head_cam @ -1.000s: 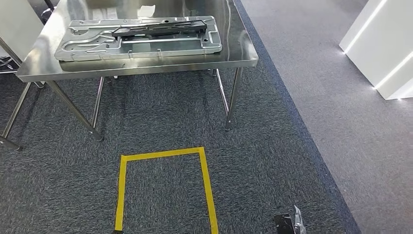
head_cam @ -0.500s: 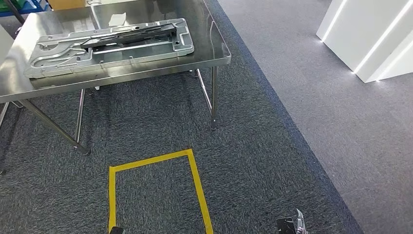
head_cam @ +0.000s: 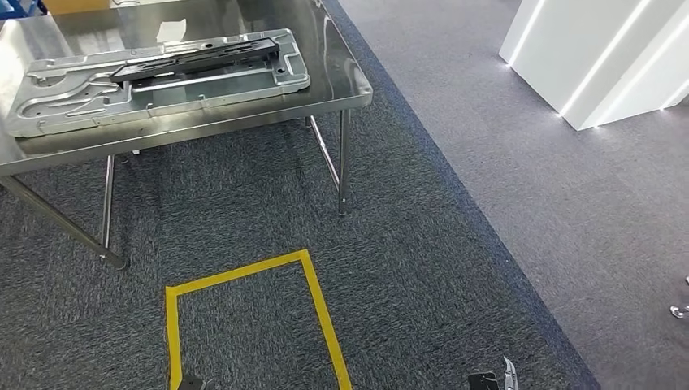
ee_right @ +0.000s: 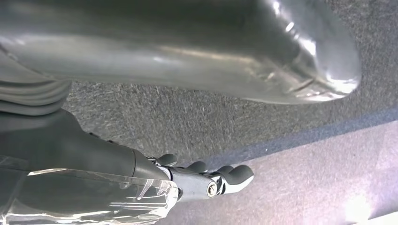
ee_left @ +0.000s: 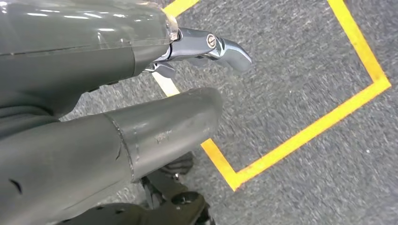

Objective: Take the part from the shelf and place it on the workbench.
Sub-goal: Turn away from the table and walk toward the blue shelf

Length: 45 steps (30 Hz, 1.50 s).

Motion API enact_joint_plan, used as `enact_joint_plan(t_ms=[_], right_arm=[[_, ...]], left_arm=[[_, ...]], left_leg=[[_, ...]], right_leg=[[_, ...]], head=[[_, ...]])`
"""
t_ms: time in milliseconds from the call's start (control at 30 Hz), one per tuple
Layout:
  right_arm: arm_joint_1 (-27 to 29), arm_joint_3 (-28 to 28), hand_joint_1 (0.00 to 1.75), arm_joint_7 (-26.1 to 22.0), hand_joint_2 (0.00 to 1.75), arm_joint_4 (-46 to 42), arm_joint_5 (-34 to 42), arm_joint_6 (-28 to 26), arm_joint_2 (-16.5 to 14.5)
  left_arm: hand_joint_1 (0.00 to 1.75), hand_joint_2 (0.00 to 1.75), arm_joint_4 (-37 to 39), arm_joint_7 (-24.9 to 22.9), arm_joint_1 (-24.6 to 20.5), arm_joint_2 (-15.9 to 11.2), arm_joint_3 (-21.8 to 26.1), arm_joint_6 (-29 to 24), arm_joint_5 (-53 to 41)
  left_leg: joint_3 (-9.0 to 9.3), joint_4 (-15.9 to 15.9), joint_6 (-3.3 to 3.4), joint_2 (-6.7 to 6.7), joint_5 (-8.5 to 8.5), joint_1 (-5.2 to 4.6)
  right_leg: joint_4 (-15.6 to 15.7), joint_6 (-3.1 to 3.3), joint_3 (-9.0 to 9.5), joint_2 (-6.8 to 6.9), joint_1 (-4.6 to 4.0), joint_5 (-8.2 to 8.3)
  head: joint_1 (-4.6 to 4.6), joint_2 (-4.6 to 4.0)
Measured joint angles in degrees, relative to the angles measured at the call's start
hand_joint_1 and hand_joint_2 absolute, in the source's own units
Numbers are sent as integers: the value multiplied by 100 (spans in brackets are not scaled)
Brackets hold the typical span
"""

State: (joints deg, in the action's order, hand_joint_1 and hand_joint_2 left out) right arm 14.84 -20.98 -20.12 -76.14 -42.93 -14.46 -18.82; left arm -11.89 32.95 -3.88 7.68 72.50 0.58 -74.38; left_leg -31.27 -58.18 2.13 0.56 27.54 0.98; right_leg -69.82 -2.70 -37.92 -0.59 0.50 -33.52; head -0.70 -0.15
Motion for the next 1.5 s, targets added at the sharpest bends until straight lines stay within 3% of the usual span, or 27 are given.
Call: enact_joint_plan(t_ms=[67,100,167,233,333,400,433,500,567,600,633,667,733,800,900,967,1067,1133,1167,1233,1300,1333,1400,1467,1500], right_arm=[[2,-9,0,3,0,-1,-15,2,0],[2,-13,0,5,0,-1,-25,3,0],[-8,-15,0,8,0,-1,-36,2,0],[-31,-15,0,8,0,-1,-38,1,0],[-50,-22,0,4,0,-3,-26,-9,0],[-58,-20,0,-12,0,1,14,-39,-8],[-65,-10,0,-24,0,7,47,-67,-13],[-79,15,0,-44,0,33,128,-138,-17],[-85,32,0,-60,0,75,196,-195,-17],[-88,36,0,-72,0,99,224,-215,-17],[-91,39,0,-85,0,123,249,-232,-17],[-93,41,0,-98,0,144,273,-248,-17],[-98,45,0,-125,0,178,313,-284,-17],[-101,47,0,-148,0,202,346,-308,-16],[-101,40,0,-159,0,224,379,-309,-12],[-103,36,0,-158,0,228,386,-293,-8],[-105,24,0,-154,0,241,391,-268,-2],[-104,4,0,-152,0,256,397,-251,0],[-103,-6,0,-152,0,263,399,-241,0],[-105,-17,0,-152,0,269,400,-217,1],[-113,-24,0,-158,0,267,387,-188,2],[-116,-35,0,-161,0,264,379,-173,2],[-117,-64,0,-160,0,257,366,-137,2],[-117,-84,0,-152,0,248,366,-107,-4],[-119,-86,0,-150,0,243,366,-99,-7]], left_arm=[[0,0,0,-89,15,-3,-7,47,-9],[0,0,0,-135,19,-4,-10,74,-15],[0,0,0,-210,22,-5,-22,123,-37],[0,0,0,-250,22,-5,-36,143,-56],[0,0,0,-301,22,-10,-44,176,-70],[0,0,-2,-353,23,-29,-44,210,-80],[0,0,-2,-376,26,-40,-44,221,-84],[0,0,-2,-411,38,-56,-44,244,-89],[0,0,-2,-439,58,-63,-44,260,-93],[0,0,-2,-450,66,-71,-44,265,-93],[0,0,-2,-458,69,-80,-44,268,-93],[0,0,-2,-466,68,-90,-44,270,-93],[0,0,-2,-491,62,-109,-44,265,-101],[0,0,-2,-527,58,-116,-44,251,-116],[0,0,-2,-563,51,-112,-44,246,-126],[0,0,-2,-568,51,-109,-44,257,-132],[0,0,-2,-573,62,-110,-43,269,-138],[0,0,-2,-577,63,-110,-42,275,-140],[0,0,-2,-579,62,-109,-42,279,-142],[0,0,-2,-581,59,-103,-43,291,-146],[0,0,-2,-588,58,-89,-44,307,-159],[0,0,-2,-600,57,-84,-44,315,-168],[0,0,-2,-633,54,-79,-44,321,-185],[0,0,-2,-656,54,-79,-44,323,-192],[0,0,-2,-663,56,-80,-44,324,-193]], left_leg=[[-2,-2,-1,75,7,-3],[4,-2,-4,107,13,-4],[36,0,-26,163,33,-5],[65,-3,-78,208,59,-22],[100,22,-182,273,77,-32],[84,-75,-242,206,171,-27],[2,-271,-262,140,306,-25],[-338,-985,-276,29,690,-19],[-627,-1557,-286,6,856,-19],[-635,-1546,-287,5,765,-19],[-548,-1336,-283,-1,588,-19],[-384,-968,-276,-31,363,-17],[-96,-320,-241,-143,109,-17],[-11,-102,-184,-199,83,-35],[1,-59,-73,-121,28,-38],[1,-30,-7,-61,0,-20],[-17,-30,16,18,1,-33],[-19,-31,18,85,5,-42],[-12,-31,16,120,10,-47],[13,-30,4,184,22,-54],[31,-32,-39,236,41,-67],[37,-29,-69,263,48,-67],[63,-5,-139,318,54,-67],[48,-105,-201,253,149,-65],[-35,-312,-227,177,288,-61]], right_leg=[[-448,-24,-243,20,18,-101],[-389,-22,-222,31,23,2],[353,24,155,123,15,416],[1055,97,511,236,-29,667],[1213,186,562,191,-60,680],[1275,253,592,132,-26,715],[1306,286,607,106,-7,734],[1313,325,605,55,-11,739],[1293,336,596,-21,-24,731],[1276,335,596,-65,-27,724],[1257,327,598,-110,-27,716],[1233,313,600,-154,-25,702],[1176,267,586,-224,-27,671],[1143,205,562,-274,-30,658],[1086,108,533,-240,-27,621],[733,52,373,-93,-18,389],[-146,3,-65,8,0,-44],[-415,0,-213,22,8,-53],[-276,15,-148,32,6,80],[472,92,232,135,-26,461],[1062,186,524,276,-86,647],[1168,219,565,309,-113,655],[1214,264,568,229,-116,679],[1304,307,610,155,-75,733],[1343,332,630,122,-52,757]], head=[[-1,0],[-1,0],[-3,0],[-1,0],[4,0],[9,0],[15,0],[20,0],[19,0],[19,0],[20,0],[20,0],[19,0],[16,0],[10,0],[-16,0],[-32,0],[-33,0],[-33,0],[-34,0],[-32,0],[-32,0],[-37,0],[-27,0],[-18,0]])
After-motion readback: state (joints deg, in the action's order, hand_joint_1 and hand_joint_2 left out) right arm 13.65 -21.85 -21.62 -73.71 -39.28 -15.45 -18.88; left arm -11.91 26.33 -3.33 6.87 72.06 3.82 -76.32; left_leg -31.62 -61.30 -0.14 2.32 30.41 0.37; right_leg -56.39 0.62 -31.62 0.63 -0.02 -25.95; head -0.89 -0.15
